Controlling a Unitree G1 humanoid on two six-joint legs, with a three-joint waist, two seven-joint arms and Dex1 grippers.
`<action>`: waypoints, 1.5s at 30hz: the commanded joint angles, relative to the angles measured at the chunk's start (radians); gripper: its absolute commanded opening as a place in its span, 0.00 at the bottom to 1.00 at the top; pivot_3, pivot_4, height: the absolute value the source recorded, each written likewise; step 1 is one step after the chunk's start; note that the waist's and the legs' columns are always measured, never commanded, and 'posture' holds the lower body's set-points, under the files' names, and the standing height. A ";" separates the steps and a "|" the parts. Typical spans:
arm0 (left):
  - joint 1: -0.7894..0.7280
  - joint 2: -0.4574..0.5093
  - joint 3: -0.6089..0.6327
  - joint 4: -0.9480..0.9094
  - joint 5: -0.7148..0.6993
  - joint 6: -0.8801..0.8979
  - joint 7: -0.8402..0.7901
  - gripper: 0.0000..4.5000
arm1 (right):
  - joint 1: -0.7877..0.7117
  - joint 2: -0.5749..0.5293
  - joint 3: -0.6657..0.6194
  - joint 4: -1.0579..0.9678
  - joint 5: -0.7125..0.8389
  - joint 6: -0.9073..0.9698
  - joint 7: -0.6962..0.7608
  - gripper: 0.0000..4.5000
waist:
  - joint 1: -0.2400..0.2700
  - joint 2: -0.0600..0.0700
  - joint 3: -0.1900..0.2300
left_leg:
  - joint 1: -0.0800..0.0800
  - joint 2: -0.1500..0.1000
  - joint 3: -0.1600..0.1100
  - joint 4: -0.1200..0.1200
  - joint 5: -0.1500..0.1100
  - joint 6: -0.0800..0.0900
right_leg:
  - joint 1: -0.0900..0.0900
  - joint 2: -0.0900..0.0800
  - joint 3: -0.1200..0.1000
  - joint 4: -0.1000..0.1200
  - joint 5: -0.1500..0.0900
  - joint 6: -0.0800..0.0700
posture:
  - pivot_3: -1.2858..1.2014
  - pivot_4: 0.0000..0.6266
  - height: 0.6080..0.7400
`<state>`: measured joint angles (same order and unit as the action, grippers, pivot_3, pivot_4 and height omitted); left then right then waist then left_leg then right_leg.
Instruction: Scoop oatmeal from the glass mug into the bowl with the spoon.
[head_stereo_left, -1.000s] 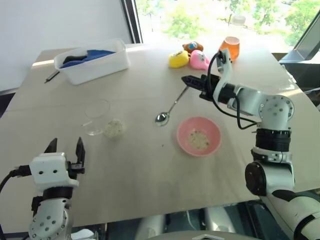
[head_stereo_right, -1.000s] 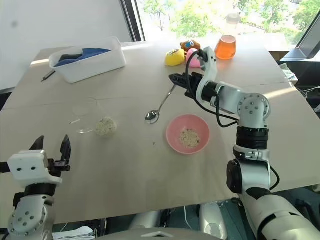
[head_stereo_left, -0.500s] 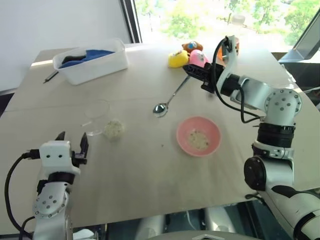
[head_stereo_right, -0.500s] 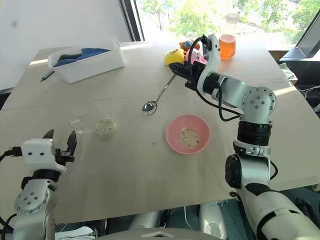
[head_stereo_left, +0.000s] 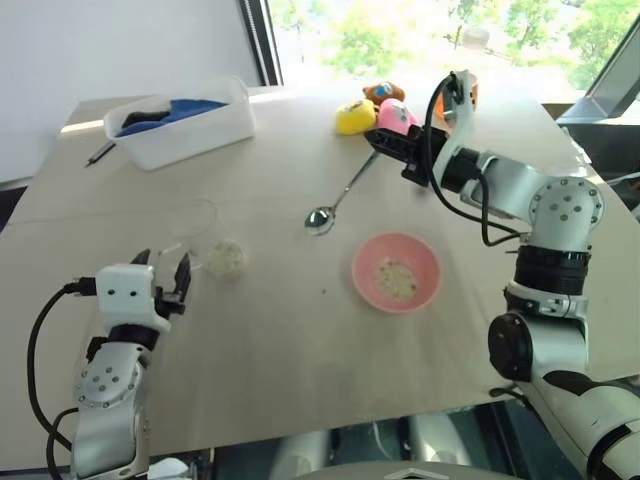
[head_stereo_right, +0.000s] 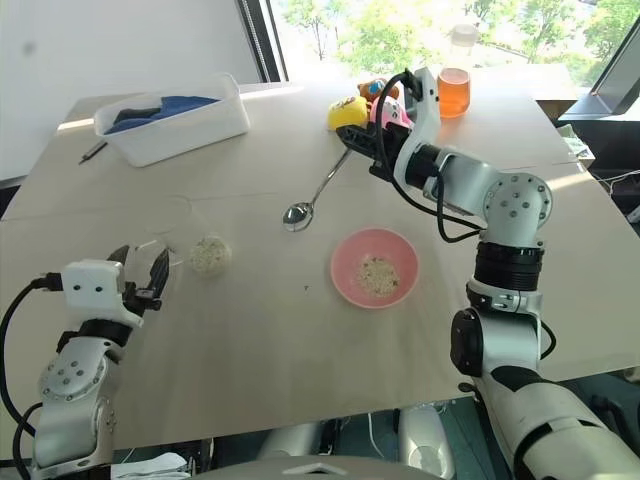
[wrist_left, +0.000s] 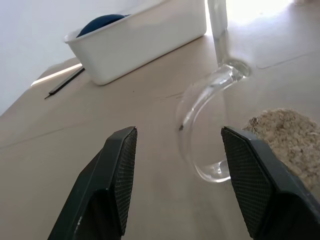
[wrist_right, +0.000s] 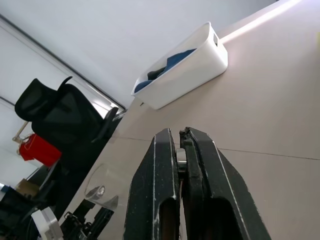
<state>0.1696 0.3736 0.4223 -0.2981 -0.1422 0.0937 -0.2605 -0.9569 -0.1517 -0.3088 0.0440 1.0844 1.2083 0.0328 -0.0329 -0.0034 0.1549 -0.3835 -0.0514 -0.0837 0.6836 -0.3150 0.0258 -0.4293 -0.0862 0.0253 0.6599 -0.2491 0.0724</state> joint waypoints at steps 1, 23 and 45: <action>-0.016 0.016 -0.001 -0.006 -0.005 -0.002 -0.003 0.62 | -0.008 0.004 0.000 -0.049 0.017 -0.016 0.008 0.00 | -0.004 0.000 0.000 | 0.000 0.000 0.000 0.000 0.000 0.000 | 0.000 0.000 0.000 0.000 0.000 0.000 | 0.52 0.24 1.00; -0.029 0.028 0.007 0.027 -0.026 0.029 -0.002 0.01 | 0.001 0.015 0.011 -0.055 0.012 -0.035 0.009 0.00 | -0.010 0.002 -0.002 | 0.001 0.000 0.002 0.000 0.000 0.000 | 0.000 0.000 0.002 0.002 0.000 0.000 | 0.52 0.24 1.00; -0.187 -0.049 -0.052 -0.027 -0.152 0.216 0.045 0.00 | -0.086 0.026 0.019 -0.060 0.019 -0.073 0.015 0.00 | -0.006 0.003 -0.002 | 0.001 -0.001 0.001 0.001 0.000 0.000 | 0.000 0.000 0.001 0.002 0.000 0.000 | 0.52 0.24 1.00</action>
<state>-0.0010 0.3298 0.4013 -0.2743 -0.2703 0.2744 -0.2218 -0.9985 -0.1317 -0.2902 0.0211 1.0819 1.1633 0.0329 -0.0387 -0.0005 0.1525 -0.3830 -0.0523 -0.0834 0.6849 -0.3146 0.0255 -0.4297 -0.0865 0.0262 0.6623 -0.2490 0.0726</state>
